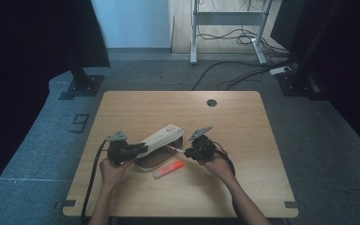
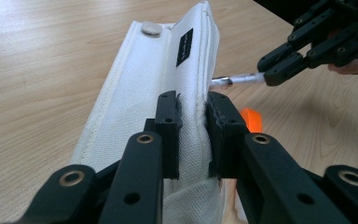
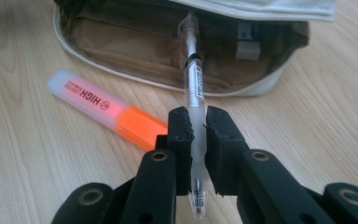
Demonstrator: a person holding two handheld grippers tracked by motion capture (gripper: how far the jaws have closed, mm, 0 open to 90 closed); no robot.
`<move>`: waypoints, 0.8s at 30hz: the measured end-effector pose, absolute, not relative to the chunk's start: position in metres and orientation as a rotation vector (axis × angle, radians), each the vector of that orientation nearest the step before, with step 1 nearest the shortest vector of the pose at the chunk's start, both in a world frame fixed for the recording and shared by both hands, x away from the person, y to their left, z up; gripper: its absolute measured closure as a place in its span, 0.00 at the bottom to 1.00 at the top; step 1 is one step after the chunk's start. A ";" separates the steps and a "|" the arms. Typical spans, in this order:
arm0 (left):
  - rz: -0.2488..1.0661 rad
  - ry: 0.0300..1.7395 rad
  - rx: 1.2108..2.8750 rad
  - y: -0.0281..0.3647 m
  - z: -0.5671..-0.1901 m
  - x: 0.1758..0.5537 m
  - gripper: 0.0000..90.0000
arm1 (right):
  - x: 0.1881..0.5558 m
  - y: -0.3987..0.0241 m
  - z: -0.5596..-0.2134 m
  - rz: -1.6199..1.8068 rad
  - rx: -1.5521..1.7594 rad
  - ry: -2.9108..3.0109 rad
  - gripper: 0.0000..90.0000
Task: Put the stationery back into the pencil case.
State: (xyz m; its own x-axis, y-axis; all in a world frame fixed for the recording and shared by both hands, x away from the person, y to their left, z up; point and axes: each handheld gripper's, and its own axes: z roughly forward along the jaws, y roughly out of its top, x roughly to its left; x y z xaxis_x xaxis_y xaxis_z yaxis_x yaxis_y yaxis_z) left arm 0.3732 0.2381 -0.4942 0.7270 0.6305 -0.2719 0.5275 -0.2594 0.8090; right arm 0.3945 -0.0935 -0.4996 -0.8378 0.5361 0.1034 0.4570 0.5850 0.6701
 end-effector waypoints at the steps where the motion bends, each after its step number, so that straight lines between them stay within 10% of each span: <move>1: 0.129 0.889 1.926 0.238 -0.494 0.373 0.84 | 0.395 -0.091 -0.500 1.093 0.843 2.699 0.87; 24: 0.123 0.887 1.920 0.237 -0.493 0.373 0.84 | 0.406 -0.041 -0.510 1.060 0.738 2.732 0.87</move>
State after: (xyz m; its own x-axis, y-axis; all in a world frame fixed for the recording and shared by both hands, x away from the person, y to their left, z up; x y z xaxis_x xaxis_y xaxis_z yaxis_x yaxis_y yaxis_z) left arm 0.3733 0.2373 -0.4933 0.7283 0.6268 -0.2772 0.5273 -0.2541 0.8108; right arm 0.4055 -0.0411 -0.5103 -0.8741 0.4816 0.0628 0.3980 0.6362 0.6610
